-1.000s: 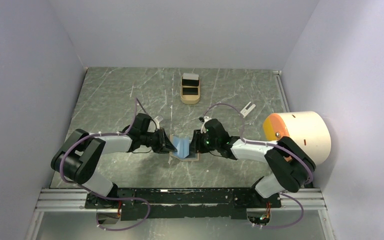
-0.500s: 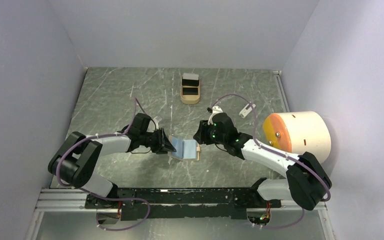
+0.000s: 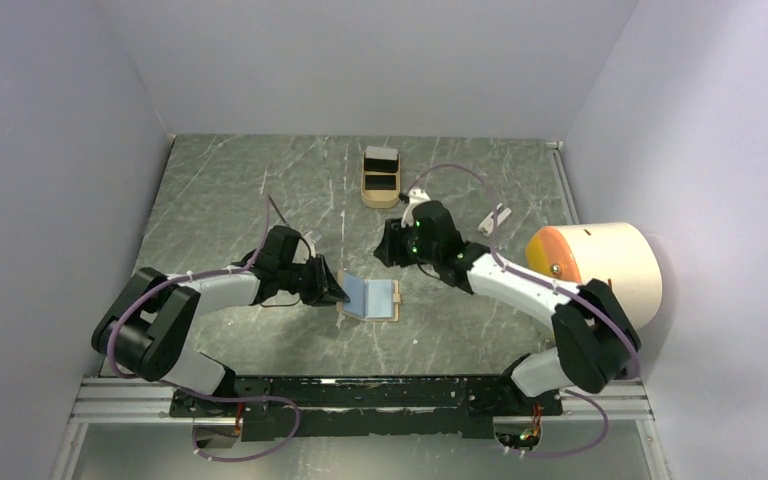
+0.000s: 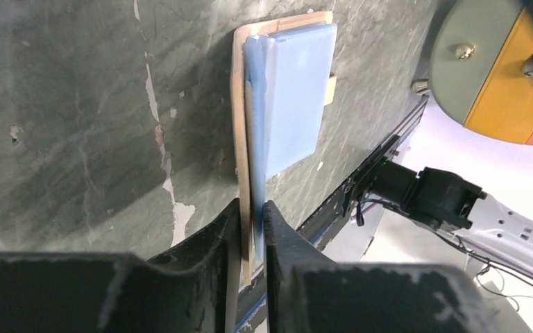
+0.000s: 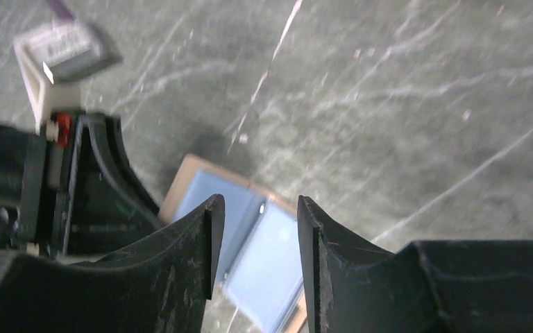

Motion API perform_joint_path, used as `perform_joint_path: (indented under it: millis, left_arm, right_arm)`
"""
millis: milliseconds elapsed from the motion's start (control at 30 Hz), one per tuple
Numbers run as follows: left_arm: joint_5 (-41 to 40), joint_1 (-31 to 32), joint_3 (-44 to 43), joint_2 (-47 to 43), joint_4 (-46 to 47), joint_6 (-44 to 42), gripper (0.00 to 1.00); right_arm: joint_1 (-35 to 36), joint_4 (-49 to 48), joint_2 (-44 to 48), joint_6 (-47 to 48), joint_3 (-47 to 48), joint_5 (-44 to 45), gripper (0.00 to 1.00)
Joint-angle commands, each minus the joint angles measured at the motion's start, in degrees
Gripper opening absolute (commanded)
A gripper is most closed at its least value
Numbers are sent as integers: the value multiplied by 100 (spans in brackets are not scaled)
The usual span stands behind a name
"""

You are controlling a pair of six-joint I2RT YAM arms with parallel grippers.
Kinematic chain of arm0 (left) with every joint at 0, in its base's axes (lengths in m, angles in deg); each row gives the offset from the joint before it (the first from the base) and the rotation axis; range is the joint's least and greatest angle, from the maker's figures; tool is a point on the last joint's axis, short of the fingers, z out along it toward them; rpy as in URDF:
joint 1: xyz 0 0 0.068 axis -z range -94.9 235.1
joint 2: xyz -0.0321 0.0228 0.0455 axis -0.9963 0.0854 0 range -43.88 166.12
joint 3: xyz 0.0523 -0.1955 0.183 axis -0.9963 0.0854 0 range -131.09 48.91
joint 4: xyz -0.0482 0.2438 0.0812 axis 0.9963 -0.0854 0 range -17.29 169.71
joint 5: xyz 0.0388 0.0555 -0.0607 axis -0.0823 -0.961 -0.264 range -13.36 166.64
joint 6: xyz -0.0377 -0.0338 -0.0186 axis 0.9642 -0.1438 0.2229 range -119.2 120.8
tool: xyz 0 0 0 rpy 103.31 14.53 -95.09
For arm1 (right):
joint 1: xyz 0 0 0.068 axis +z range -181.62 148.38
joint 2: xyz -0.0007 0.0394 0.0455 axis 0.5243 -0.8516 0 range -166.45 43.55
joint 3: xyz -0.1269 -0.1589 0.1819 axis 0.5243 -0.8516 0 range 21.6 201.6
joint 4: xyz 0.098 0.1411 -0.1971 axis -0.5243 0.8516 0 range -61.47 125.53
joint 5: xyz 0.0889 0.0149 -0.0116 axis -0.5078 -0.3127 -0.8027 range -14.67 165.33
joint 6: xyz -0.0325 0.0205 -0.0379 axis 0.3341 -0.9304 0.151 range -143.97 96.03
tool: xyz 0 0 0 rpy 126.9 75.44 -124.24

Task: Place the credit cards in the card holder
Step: Pick up the credit card from the storage box.

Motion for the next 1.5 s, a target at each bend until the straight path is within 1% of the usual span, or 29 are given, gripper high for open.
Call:
perform_joint_path:
  millis: [0, 67, 133, 233, 300, 433, 500, 533, 633, 833, 1033, 1133, 1267, 1467]
  left_arm:
    - [-22, -24, -7, 19, 48, -90, 17]
    - [-25, -24, 44, -9, 54, -109, 10]
    - [-63, -24, 99, -99, 61, -116, 9]
    - [44, -24, 101, -125, 48, -173, 9]
    - [222, -24, 87, -60, 79, -199, 9]
    - [441, -24, 221, -51, 350, -69, 9]
    - [511, -24, 320, -78, 518, 5, 9]
    - [544, -25, 338, -85, 551, 13, 9]
    - [623, -24, 353, -69, 579, 20, 9]
    - [730, -24, 441, -159, 653, 64, 9]
    - [821, -24, 510, -196, 821, 136, 9]
    - [813, -25, 538, -286, 843, 190, 9]
    - [797, -24, 483, -382, 682, 134, 9]
    - [782, -21, 406, -428, 572, 107, 9]
  right_arm:
    - [-412, 287, -502, 441, 954, -322, 47]
    - [-550, 429, -736, 583, 1436, -451, 47]
    - [-653, 450, -947, 919, 1739, -406, 48]
    - [-671, 518, -1387, 1712, 2328, -314, 48]
    - [-834, 608, -1752, 2677, 2727, -492, 48]
    - [-838, 648, -2366, 4159, 3310, -29, 48]
    - [-844, 860, -2818, 4615, 3787, 489, 49]
    - [-860, 982, -3055, 4881, 4107, 602, 49]
    - [-913, 1039, -3713, 5573, 4744, 706, 49]
    - [-1064, 912, -4621, 6846, 5646, 1053, 56]
    - [-1179, 668, -5185, 7568, 6206, 805, 64]
    - [-1187, 851, -5614, 7833, 6658, 775, 65]
    - [-1189, 1113, -5998, 8021, 7153, 653, 66]
    - [-1197, 898, -6267, 8133, 7402, 708, 67]
